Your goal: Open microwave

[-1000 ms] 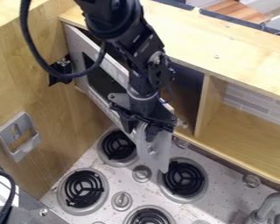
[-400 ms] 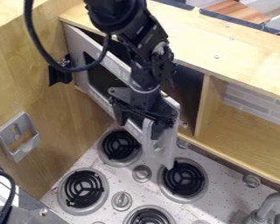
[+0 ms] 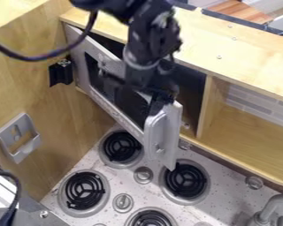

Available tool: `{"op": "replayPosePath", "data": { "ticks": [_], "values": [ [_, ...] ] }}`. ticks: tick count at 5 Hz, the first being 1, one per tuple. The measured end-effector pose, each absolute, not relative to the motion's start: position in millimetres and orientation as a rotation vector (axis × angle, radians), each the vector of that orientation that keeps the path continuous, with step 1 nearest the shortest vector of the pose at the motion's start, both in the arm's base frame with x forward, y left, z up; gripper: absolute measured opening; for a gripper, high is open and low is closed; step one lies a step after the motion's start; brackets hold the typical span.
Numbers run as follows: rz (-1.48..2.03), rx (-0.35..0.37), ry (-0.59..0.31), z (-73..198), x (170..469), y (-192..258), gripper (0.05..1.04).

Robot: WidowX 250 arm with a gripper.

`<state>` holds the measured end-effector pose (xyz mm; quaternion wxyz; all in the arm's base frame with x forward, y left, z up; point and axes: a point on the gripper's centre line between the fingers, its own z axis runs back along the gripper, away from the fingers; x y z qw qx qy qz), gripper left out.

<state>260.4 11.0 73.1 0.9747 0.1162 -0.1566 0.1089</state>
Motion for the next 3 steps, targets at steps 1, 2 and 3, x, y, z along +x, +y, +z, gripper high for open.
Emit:
{"op": "replayPosePath", "data": {
  "ticks": [1, 2, 3],
  "values": [
    [0.177, 0.222, -0.382, 89, 281, -4, 0.998],
    [0.132, 0.198, -0.371, 78, 309, -21, 0.998],
    [0.073, 0.161, -0.349, 61, 335, -35, 0.998]
  ]
}}
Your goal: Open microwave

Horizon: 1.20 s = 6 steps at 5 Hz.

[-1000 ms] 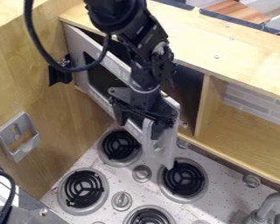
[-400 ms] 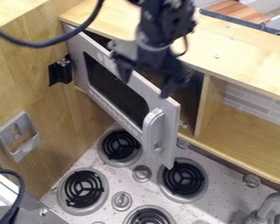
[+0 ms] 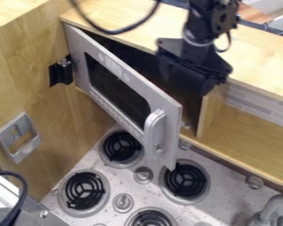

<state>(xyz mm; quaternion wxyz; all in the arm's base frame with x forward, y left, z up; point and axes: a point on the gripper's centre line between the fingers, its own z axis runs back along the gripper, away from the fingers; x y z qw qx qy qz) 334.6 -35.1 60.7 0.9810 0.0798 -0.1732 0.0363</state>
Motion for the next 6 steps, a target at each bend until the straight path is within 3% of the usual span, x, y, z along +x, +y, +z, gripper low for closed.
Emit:
{"op": "replayPosePath", "data": {
  "ticks": [2, 4, 6],
  "values": [
    [0.05, 0.123, -0.296, 30, 348, -41, 0.998],
    [0.136, 0.139, -0.203, 2, 317, -14, 0.998],
    [0.251, 0.158, -0.186, 4, 286, 11, 0.998]
  ]
}}
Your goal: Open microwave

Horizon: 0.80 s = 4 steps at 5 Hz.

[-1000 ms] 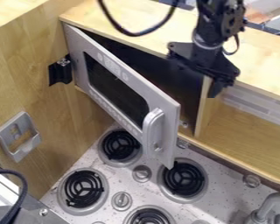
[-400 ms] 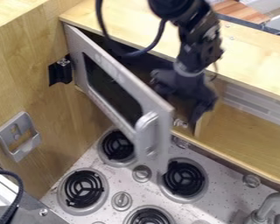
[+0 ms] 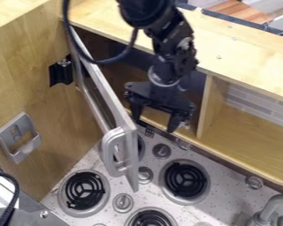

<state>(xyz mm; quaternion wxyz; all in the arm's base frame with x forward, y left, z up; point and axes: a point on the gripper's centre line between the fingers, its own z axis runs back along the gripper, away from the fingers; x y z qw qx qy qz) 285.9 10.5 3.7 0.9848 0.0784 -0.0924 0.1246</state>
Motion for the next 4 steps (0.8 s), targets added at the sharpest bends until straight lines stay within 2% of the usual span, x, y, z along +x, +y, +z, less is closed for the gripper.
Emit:
{"op": "replayPosePath", "data": {
  "ticks": [2, 4],
  "values": [
    [0.387, 0.194, -0.159, 7, 252, 45, 0.998],
    [0.514, 0.211, -0.122, 1, 230, 78, 0.998]
  ]
}}
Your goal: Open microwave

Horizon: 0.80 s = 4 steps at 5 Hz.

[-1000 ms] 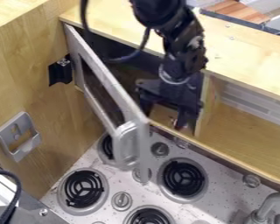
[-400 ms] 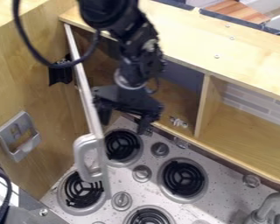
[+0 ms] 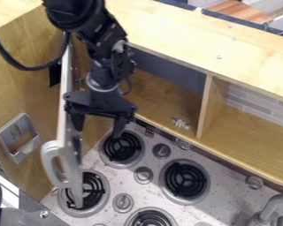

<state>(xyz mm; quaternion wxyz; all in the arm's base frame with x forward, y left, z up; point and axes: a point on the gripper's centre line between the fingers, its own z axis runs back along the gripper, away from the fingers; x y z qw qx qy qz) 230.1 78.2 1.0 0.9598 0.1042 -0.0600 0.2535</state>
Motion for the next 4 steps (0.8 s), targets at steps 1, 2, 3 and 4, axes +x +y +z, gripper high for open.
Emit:
{"op": "replayPosePath", "data": {
  "ticks": [1, 2, 3, 4],
  "values": [
    [0.556, 0.22, -0.118, 1, 226, 93, 0.998],
    [0.598, 0.225, -0.115, 1, 221, 105, 0.998],
    [0.616, 0.233, -0.119, 3, 218, 112, 0.998],
    [0.623, 0.24, -0.119, 3, 216, 117, 0.998]
  ]
}}
